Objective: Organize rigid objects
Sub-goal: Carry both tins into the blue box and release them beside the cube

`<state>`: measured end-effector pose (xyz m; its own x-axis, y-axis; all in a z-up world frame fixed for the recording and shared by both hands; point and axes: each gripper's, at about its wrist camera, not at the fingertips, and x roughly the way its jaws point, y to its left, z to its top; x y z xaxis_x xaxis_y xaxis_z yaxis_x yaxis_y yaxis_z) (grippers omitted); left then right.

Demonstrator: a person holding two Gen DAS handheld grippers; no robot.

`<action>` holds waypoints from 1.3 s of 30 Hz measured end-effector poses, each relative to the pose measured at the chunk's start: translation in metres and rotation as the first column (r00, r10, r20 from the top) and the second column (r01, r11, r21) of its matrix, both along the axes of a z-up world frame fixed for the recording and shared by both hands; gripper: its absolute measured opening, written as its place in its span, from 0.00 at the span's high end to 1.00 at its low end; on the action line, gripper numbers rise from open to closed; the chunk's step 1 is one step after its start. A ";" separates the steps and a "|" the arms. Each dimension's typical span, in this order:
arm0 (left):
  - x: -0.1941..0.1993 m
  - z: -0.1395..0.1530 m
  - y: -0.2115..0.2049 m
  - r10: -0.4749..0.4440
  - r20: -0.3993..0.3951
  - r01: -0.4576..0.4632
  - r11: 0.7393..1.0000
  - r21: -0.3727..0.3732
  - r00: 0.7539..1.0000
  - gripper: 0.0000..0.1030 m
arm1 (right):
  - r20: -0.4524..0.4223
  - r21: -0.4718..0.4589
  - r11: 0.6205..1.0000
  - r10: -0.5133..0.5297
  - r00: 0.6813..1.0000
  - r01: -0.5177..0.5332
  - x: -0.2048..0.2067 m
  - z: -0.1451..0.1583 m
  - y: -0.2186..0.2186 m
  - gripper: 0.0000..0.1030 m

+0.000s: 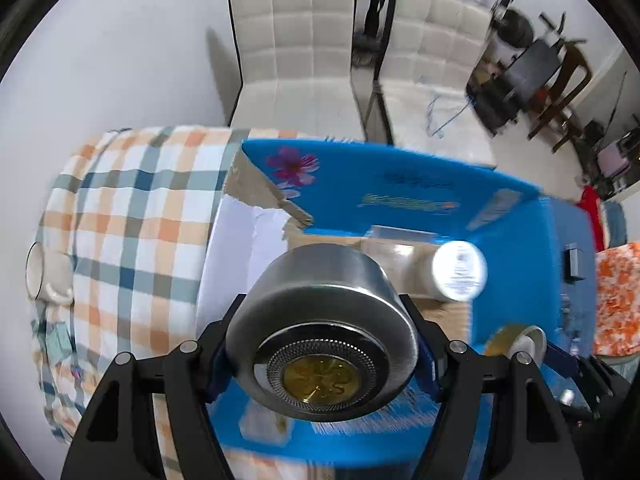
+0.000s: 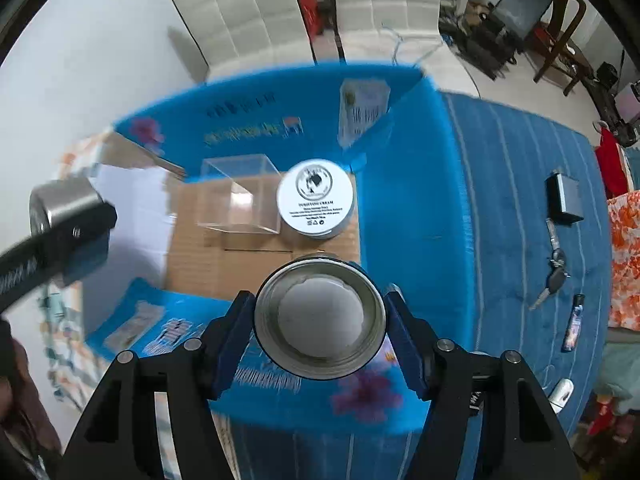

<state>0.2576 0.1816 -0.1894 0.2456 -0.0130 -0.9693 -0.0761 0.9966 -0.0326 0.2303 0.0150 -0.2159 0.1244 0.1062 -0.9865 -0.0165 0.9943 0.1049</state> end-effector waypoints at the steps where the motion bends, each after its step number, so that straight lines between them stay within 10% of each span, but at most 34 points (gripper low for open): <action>1: 0.007 -0.009 0.002 -0.001 -0.017 0.001 1.000 0.002 1.000 0.33 | -0.018 -0.011 1.000 -0.001 1.000 0.000 0.004 -0.010 0.001 0.34; 19: 0.072 -0.093 -0.003 -0.061 -0.227 0.059 0.998 -0.016 0.972 0.32 | -0.168 -0.041 0.998 -0.048 0.985 0.042 0.048 -0.090 0.008 0.34; 27: 0.073 -0.078 -0.001 -0.055 -0.204 0.049 0.998 -0.034 0.977 0.17 | -0.211 -0.007 0.999 -0.046 0.976 0.046 0.058 -0.101 0.007 0.32; 29: 0.069 -0.074 0.002 -0.047 -0.191 0.042 0.999 -0.030 0.980 0.00 | -0.213 0.008 0.999 -0.040 0.976 0.042 0.057 -0.099 0.006 0.26; 39: 0.030 -0.044 0.001 -0.034 -0.109 0.034 0.999 0.000 0.993 0.00 | -0.135 -0.017 1.000 -0.007 0.991 0.005 0.040 -0.074 0.012 0.08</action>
<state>0.2875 0.1823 -0.2338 0.1377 -0.0177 -0.9903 -0.0449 0.9987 -0.0241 0.2699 0.0267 -0.2896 -0.0097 0.0889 -0.9960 0.0024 0.9960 0.0888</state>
